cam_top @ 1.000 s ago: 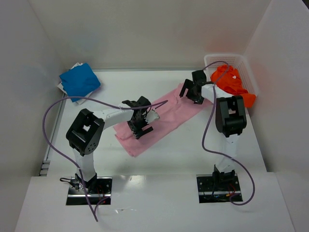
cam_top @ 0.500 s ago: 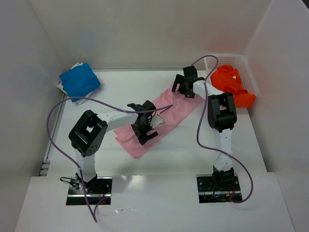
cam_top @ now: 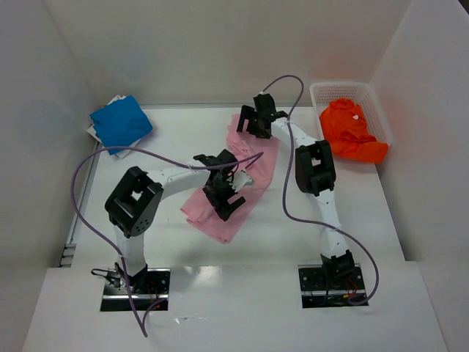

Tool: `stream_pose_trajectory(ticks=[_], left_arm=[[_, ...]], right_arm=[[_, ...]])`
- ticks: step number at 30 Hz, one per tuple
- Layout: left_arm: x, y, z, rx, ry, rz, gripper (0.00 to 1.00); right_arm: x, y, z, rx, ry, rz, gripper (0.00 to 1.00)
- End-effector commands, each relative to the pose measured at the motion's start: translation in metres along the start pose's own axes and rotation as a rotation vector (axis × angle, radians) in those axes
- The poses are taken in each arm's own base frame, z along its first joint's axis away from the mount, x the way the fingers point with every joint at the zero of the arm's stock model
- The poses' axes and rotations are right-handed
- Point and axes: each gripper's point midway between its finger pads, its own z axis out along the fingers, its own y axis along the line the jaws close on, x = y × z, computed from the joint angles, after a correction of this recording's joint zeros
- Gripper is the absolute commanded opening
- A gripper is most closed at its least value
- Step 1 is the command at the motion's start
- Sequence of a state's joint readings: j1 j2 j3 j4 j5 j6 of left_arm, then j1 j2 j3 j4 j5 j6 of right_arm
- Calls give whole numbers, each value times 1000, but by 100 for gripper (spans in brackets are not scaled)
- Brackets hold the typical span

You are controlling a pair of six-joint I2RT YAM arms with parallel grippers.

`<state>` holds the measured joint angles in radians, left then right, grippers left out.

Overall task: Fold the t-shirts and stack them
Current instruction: Rotate the tshirt 90 degrees

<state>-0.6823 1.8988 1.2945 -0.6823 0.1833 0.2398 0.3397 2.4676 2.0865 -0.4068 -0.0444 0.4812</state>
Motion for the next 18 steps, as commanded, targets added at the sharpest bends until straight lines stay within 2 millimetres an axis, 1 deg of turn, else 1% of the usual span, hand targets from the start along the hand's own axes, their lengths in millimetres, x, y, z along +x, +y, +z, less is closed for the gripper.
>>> stream_pose_trajectory(ticks=[1, 3, 4, 5, 6, 7, 8, 9, 10, 11, 12, 13, 14, 16, 17, 18], left_arm=[[-16, -25, -3, 106, -43, -101, 100], [-22, -32, -5, 131, -53, -169, 100], [-23, -37, -6, 148, -52, -233, 100], [-22, -46, -4, 176, -48, -247, 100], [-20, -55, -3, 221, -40, -272, 100], [-27, -61, -2, 235, -61, -273, 100], [-25, -71, 1, 256, -49, -298, 100], [-26, -74, 0, 273, -49, -307, 100], [-28, -78, 0, 276, -53, -309, 100], [-23, -80, 2, 277, -46, -338, 100], [-26, -81, -4, 276, -62, -341, 100], [-24, -81, -1, 277, -59, -355, 100], [-25, -82, -4, 276, -66, -364, 100], [-19, -85, -5, 278, -53, -401, 100], [-22, -86, -10, 278, -68, -405, 100], [-20, -87, -12, 279, -64, -430, 100]], right_arm=[[22, 15, 9, -14, 74, -4, 99], [16, 16, 10, -9, 60, -5, 99], [17, 16, 14, -8, 61, -5, 99], [12, 19, 10, -12, 55, -5, 99], [14, 18, 10, -7, 63, -5, 99], [8, 19, 9, -5, 48, -6, 99], [10, 16, 8, 9, 53, -5, 99], [10, 16, 8, 8, 53, -14, 99], [-1, 20, -3, 9, 30, -15, 99], [-10, 23, -10, 12, 7, -16, 99], [-17, 24, -17, 11, -15, -25, 99], [-24, 25, -25, 24, -39, -25, 99], [-39, 33, -44, 2, -77, -38, 99], [-62, 25, -64, 8, -128, -28, 99], [-71, 31, -83, -6, -152, -28, 99], [-79, 26, -93, -2, -167, -20, 99]])
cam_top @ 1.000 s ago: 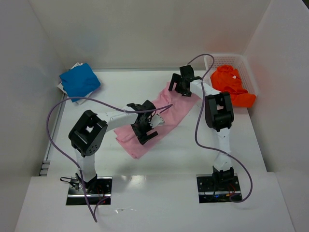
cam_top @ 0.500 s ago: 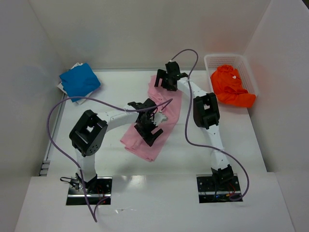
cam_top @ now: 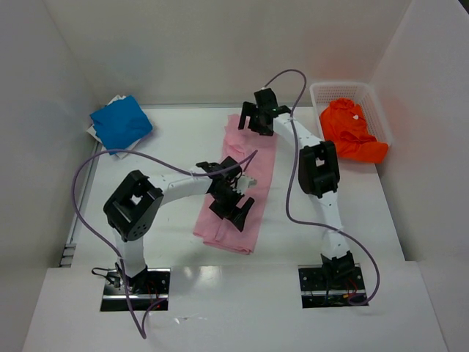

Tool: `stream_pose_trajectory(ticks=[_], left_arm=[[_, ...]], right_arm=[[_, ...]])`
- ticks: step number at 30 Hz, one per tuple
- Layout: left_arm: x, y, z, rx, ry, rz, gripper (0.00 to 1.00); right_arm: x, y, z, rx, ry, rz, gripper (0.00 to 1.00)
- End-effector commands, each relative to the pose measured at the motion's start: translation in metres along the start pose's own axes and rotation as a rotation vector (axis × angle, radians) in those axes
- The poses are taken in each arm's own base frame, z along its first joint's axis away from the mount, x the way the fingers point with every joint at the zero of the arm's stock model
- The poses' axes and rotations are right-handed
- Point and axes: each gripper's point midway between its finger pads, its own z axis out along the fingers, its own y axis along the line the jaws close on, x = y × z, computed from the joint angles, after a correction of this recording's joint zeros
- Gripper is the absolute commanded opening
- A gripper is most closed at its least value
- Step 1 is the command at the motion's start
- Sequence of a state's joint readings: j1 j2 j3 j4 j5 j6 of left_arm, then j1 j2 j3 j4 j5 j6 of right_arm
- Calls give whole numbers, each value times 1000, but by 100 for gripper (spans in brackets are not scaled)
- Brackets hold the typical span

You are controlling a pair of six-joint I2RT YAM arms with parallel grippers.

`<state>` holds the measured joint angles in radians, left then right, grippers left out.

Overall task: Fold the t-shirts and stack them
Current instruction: Rotate the tshirt 90 degrees

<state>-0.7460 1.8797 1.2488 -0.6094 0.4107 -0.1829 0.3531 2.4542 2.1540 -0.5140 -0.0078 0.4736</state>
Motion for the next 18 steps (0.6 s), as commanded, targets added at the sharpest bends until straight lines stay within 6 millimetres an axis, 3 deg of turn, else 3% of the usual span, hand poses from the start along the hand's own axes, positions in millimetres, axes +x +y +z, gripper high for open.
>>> stream_pose_trajectory(ticks=[1, 2, 3, 4, 5, 6, 8, 10, 11, 13, 14, 18], left_arm=[[8, -12, -12, 23, -16, -102, 100], [9, -9, -14, -3, -25, -119, 100], [6, -11, -20, -7, -55, -123, 100], [6, -10, -24, -33, -70, -164, 100], [5, -10, -33, -54, -110, -174, 100], [4, -2, -39, -113, -144, -193, 100], [-7, -3, -59, -154, -248, -237, 100], [-10, 6, -64, -203, -313, -257, 100], [-15, 4, -67, -194, -336, -259, 100], [-18, 4, -62, -186, -336, -248, 100], [-17, 6, -54, -179, -311, -239, 100], [-22, 4, -38, -153, -284, -218, 100]], right_arm=[[-76, 20, -87, -54, -192, -11, 99], [-67, 15, -88, -46, -177, -11, 99], [-77, 20, -109, -65, -213, -21, 99], [-76, 20, -116, -69, -222, -21, 99], [-61, 12, -113, -59, -202, -21, 99], [-66, 15, -132, -73, -230, -21, 99], [-44, 0, -131, -62, -195, -16, 99], [-38, 0, -146, -80, -202, -7, 99], [-21, -9, -141, -69, -179, 3, 99], [-14, -10, -149, -82, -182, 11, 99], [2, -18, -142, -62, -146, 12, 99], [13, -19, -147, -82, -135, 30, 99]])
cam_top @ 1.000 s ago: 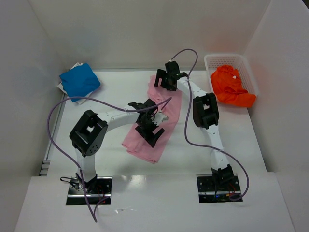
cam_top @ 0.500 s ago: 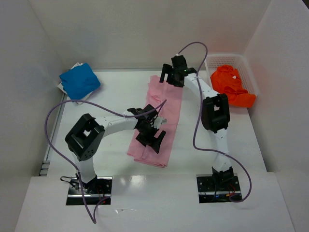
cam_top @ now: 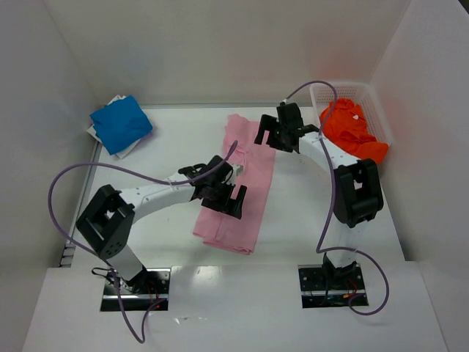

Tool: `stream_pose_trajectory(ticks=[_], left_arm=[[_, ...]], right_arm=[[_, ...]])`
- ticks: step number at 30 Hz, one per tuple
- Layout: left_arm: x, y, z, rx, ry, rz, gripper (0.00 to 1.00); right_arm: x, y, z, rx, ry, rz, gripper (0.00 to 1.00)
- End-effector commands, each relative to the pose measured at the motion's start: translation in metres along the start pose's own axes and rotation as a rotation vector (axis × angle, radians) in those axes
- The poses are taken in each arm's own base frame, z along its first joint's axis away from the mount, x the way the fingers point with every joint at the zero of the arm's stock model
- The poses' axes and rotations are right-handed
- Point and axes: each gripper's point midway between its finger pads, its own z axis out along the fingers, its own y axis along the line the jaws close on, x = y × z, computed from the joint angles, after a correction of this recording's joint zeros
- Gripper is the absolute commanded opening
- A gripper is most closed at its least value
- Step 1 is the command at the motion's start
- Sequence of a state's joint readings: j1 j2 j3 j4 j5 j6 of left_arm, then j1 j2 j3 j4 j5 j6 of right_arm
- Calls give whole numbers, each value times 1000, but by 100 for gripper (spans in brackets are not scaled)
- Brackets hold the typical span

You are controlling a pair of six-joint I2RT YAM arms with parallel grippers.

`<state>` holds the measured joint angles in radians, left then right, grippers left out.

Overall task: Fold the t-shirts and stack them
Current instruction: Rotate the tshirt 90 degrees

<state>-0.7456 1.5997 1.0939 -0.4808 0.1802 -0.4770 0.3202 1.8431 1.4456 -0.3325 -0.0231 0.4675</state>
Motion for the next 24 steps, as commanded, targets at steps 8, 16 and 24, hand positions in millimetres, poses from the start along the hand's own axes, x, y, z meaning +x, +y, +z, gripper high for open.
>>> stream_pose_trajectory(ticks=[8, 16, 24], left_arm=[[12, 13, 34, -48, 57, -44, 100], [38, 6, 54, 33, 178, -60, 100], [67, -21, 61, 174, 302, -93, 100]], right_arm=[[-17, 11, -3, -54, -84, 34, 99], [-11, 7, 42, -26, -35, 35, 99], [-5, 5, 86, -14, 22, 28, 99]])
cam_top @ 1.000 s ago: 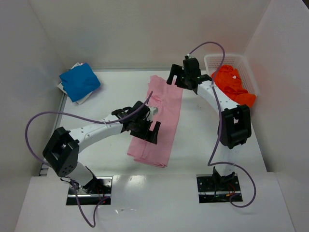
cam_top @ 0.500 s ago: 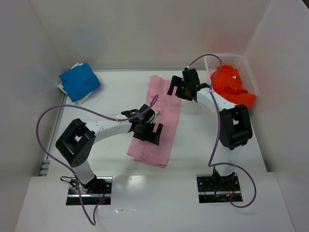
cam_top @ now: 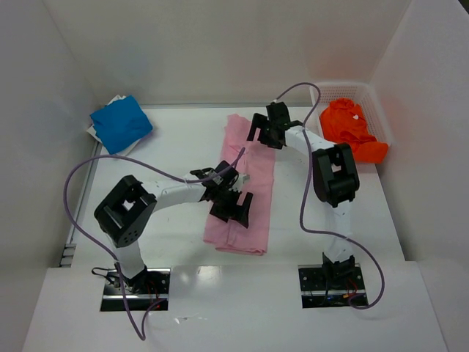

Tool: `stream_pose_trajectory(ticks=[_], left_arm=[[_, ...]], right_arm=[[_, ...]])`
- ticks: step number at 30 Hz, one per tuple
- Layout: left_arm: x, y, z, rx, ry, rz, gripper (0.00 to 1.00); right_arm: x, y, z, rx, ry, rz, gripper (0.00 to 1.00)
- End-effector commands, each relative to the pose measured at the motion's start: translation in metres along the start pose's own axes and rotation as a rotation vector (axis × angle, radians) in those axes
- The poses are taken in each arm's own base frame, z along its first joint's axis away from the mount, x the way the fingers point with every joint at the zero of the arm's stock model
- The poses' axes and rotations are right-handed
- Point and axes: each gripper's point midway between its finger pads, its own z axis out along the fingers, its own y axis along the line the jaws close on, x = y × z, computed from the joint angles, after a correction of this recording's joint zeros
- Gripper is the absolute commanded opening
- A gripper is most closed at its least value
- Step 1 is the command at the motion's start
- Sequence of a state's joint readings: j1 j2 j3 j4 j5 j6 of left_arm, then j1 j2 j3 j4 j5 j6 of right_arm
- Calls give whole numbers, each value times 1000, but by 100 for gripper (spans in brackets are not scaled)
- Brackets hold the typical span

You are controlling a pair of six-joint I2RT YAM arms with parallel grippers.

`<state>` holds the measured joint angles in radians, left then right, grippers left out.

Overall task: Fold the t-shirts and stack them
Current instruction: Rotate the tshirt 90 degrees

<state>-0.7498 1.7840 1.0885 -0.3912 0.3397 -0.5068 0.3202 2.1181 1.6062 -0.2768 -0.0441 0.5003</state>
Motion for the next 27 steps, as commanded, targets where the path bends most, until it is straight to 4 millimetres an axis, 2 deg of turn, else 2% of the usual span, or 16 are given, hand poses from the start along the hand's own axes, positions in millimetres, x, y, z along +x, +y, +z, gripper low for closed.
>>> stream_pose_trajectory(ticks=[1, 2, 5, 10, 11, 13, 23, 24, 26, 27], left_arm=[[37, -11, 20, 77, 142, -46, 100], [43, -14, 24, 83, 163, -38, 100], [46, -19, 29, 107, 175, -40, 100], [49, -28, 33, 134, 186, -40, 100], [50, -27, 31, 125, 180, -39, 100], [48, -27, 30, 116, 167, -44, 100], [44, -13, 29, 51, 128, -69, 100], [40, -10, 28, 49, 121, -81, 100], [46, -1, 23, 39, 123, -111, 100], [47, 1, 22, 30, 118, -111, 100]], right_arm=[[-25, 14, 6, -30, -45, -8, 99], [-23, 12, 13, -25, -37, -18, 99], [-29, 17, 18, -37, -41, -30, 99], [-24, 11, 33, -15, -20, -37, 99], [-29, 14, 31, -21, -32, -38, 99], [-25, 11, 42, -13, -18, -37, 99], [-13, 13, 61, 0, 13, -67, 99], [-7, 18, 60, -9, 28, -73, 99], [-14, 23, 62, -18, 13, -65, 99], [-4, 27, 69, -29, 33, -72, 99]])
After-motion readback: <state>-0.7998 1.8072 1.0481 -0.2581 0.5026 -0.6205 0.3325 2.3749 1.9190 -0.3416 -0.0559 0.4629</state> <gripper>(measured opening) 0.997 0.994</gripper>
